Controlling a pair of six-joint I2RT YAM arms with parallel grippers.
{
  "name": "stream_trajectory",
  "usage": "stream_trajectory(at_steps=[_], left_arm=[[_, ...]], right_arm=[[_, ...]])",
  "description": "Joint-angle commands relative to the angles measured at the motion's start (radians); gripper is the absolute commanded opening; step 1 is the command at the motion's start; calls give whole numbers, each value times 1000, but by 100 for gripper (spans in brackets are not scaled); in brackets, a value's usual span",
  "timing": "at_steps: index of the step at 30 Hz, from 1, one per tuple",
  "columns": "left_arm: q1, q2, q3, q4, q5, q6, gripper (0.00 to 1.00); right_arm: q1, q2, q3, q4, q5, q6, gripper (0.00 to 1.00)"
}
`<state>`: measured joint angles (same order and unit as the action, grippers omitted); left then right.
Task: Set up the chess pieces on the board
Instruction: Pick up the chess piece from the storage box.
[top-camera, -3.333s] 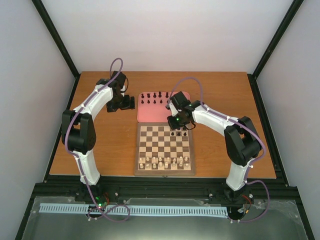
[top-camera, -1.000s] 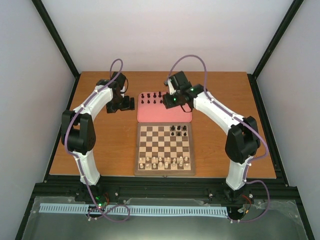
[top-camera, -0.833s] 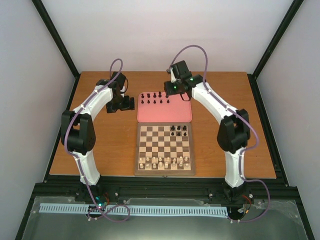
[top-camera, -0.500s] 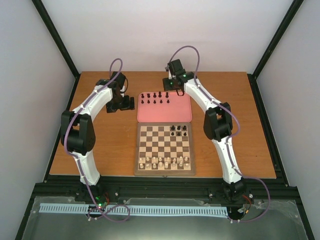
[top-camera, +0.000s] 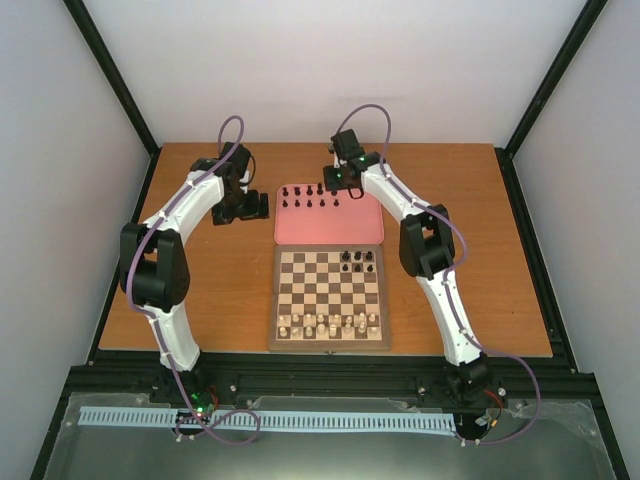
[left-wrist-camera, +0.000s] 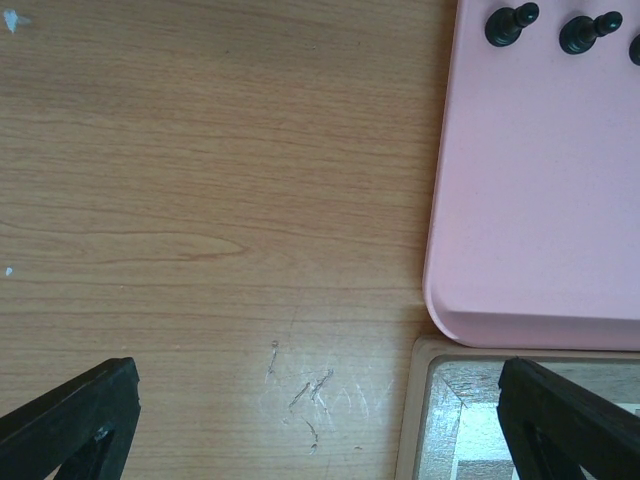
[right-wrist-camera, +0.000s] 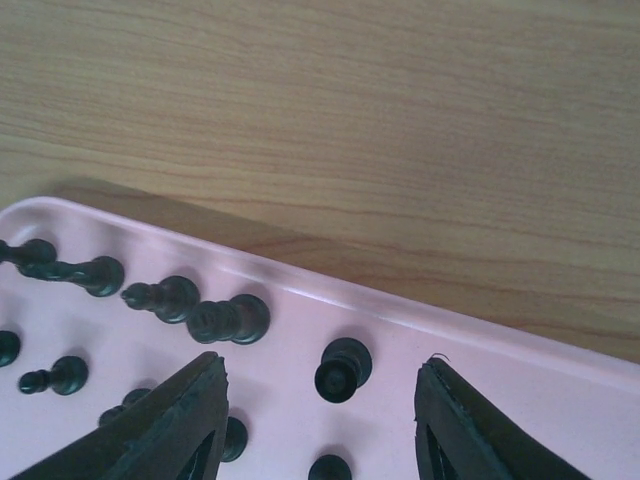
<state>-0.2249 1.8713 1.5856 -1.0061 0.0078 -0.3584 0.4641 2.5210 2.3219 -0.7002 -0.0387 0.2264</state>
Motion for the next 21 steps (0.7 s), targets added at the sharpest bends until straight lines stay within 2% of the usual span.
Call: stream_trajectory(at_steps=[1,21], left_arm=[[-1,-19,8,12,6,11,100],[-1,9,13,9,10,11,100]], right_arm=[[-5,34,33,2,24,16,51],[-14,118,97,-8,-2,25,43]])
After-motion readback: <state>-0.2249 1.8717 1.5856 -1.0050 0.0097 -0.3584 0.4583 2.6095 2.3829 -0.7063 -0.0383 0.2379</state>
